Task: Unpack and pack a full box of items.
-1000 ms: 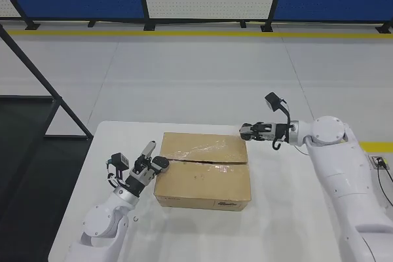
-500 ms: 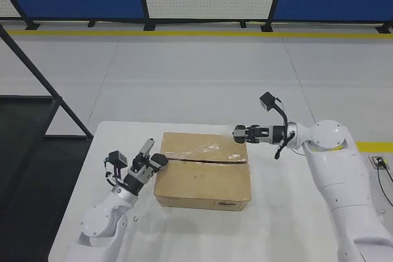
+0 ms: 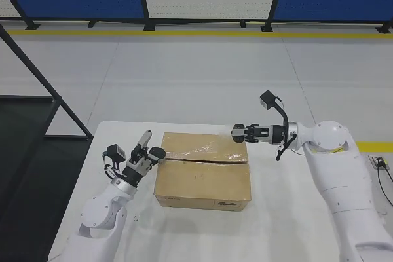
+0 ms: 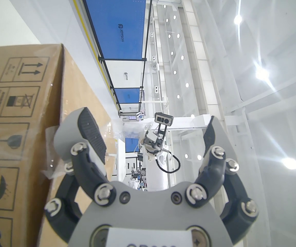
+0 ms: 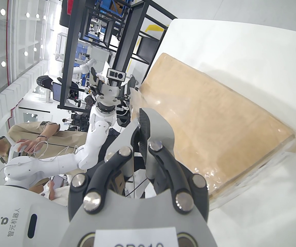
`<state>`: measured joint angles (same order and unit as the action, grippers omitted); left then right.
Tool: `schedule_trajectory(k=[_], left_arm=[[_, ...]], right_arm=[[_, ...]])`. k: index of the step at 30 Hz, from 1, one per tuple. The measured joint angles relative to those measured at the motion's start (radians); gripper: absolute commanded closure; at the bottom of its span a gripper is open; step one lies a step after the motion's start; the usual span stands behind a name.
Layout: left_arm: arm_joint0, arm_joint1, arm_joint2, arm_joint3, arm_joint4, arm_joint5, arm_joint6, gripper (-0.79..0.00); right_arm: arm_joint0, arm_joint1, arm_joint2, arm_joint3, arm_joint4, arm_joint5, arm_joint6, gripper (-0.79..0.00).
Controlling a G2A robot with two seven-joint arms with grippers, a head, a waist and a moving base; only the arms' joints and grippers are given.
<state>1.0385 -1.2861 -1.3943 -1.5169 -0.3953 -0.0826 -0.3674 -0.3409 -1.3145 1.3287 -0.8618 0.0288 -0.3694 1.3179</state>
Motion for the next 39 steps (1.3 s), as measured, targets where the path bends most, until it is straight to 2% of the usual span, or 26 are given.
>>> schedule_trajectory(k=[6,25,35,39], left_arm=[[-0.017,-0.003,0.014,0.033,-0.008,-0.007,-0.002,-0.785],[0.012,-0.002,-0.004,0.055,-0.042,-0.036,-0.028,-0.785],[0.065,0.006,-0.085,0.057,-0.107,-0.066,-0.021,-0.785],[0.074,0.007,-0.086,0.077,-0.102,-0.059,-0.024,-0.785]], right_arm=[[-0.023,0.007,0.001,-0.063,0.057,0.009,-0.014,0.0],[-0.112,0.025,-0.008,-0.275,0.255,0.017,-0.003,0.0],[-0.14,0.04,-0.016,-0.336,0.269,0.033,-0.015,0.0],[-0.139,0.044,-0.024,-0.343,0.278,0.034,-0.02,0.0]])
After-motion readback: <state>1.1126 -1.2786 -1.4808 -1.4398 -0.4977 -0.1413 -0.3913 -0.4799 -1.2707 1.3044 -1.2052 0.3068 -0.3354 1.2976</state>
